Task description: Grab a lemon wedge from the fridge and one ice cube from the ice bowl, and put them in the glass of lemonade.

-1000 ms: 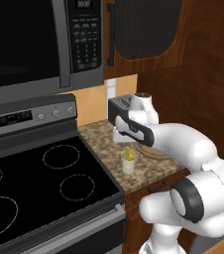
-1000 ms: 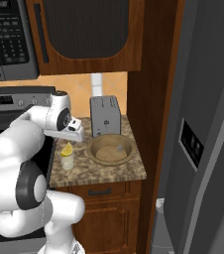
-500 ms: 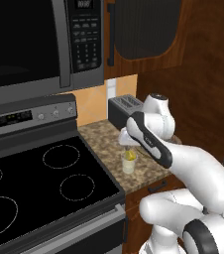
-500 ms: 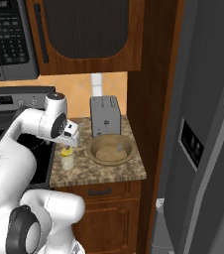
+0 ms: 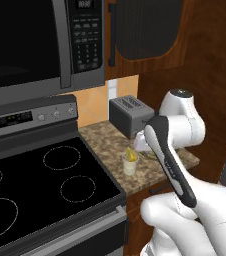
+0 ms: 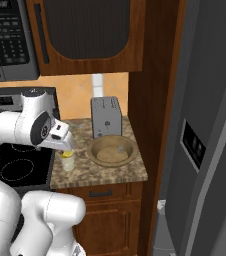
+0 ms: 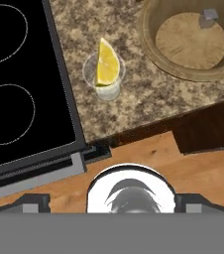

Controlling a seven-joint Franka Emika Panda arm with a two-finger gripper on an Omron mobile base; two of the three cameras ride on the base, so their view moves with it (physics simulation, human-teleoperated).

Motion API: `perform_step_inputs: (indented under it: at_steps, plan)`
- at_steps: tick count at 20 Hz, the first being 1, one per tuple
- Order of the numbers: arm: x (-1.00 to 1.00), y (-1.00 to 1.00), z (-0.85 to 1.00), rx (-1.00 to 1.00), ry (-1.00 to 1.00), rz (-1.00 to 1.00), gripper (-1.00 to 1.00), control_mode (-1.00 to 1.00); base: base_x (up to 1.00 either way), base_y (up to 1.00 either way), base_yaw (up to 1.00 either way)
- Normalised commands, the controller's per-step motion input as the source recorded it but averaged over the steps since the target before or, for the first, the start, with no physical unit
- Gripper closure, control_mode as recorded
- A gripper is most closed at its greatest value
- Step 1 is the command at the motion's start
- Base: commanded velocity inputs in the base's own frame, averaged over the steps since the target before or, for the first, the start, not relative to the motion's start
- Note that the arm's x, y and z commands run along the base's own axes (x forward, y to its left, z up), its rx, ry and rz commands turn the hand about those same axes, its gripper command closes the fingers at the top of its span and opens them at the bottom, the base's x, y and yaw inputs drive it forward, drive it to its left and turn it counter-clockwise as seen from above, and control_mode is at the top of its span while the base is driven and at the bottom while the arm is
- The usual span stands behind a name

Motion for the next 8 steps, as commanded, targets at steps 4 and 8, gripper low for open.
perform_step_inputs:
  at_steps: [4, 8]
  plan:
    - [-0.97, -0.27, 0.06, 0.03, 0.0, 0.07, -1.0, -1.0, 0.0, 0.0, 0.0]
    - [-0.82, -0.37, 0.05, 0.07, 0.0, 0.02, -1.0, -1.0, 0.0, 0.0, 0.0]
